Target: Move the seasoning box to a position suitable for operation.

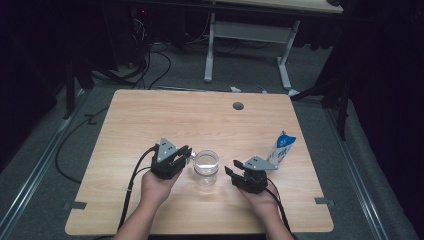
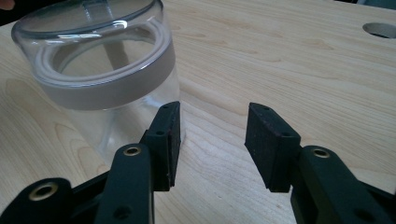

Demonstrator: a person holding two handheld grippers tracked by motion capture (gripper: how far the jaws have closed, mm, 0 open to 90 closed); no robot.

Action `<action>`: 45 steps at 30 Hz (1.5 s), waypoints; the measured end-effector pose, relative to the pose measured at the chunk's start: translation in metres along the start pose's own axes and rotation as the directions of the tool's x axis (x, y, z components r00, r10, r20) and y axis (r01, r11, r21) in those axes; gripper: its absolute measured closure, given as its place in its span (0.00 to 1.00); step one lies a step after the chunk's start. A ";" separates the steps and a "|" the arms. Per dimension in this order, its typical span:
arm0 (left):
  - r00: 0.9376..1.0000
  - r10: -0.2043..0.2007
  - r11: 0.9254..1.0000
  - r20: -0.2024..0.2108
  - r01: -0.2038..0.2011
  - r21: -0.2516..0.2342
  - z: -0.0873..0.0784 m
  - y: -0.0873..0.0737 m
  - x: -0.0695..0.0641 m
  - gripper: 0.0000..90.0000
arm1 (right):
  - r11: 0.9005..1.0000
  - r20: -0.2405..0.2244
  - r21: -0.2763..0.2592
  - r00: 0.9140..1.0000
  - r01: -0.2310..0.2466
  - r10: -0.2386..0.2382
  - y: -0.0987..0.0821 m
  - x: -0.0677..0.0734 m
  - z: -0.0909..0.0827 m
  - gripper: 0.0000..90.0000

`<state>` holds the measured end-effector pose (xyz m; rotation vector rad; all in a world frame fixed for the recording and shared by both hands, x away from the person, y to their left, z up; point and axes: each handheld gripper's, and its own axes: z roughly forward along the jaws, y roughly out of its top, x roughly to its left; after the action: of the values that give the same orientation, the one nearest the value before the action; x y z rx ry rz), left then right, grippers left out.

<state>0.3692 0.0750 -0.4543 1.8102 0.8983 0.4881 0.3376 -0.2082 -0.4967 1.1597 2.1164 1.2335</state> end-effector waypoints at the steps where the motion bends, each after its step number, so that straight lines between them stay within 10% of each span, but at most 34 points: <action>1: 1.000 0.003 1.000 -0.002 -0.003 -0.001 0.001 0.001 -0.002 0.91 | 1.000 0.000 -0.002 1.000 0.002 -0.002 0.000 0.000 0.000 0.63; 18: 1.000 0.009 1.000 -0.020 -0.010 -0.013 0.010 -0.004 -0.003 1.00 | 0.999 -0.005 -0.029 0.999 0.037 -0.037 0.003 0.009 -0.007 0.97; 45: 1.000 0.013 0.999 -0.019 -0.014 -0.041 0.011 -0.009 -0.006 1.00 | 0.997 -0.003 -0.062 0.998 0.055 -0.055 0.008 0.021 -0.009 1.00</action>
<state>0.3697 0.0661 -0.4663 1.7782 0.8834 0.5292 0.3235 -0.1934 -0.4840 1.0658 2.0839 1.2693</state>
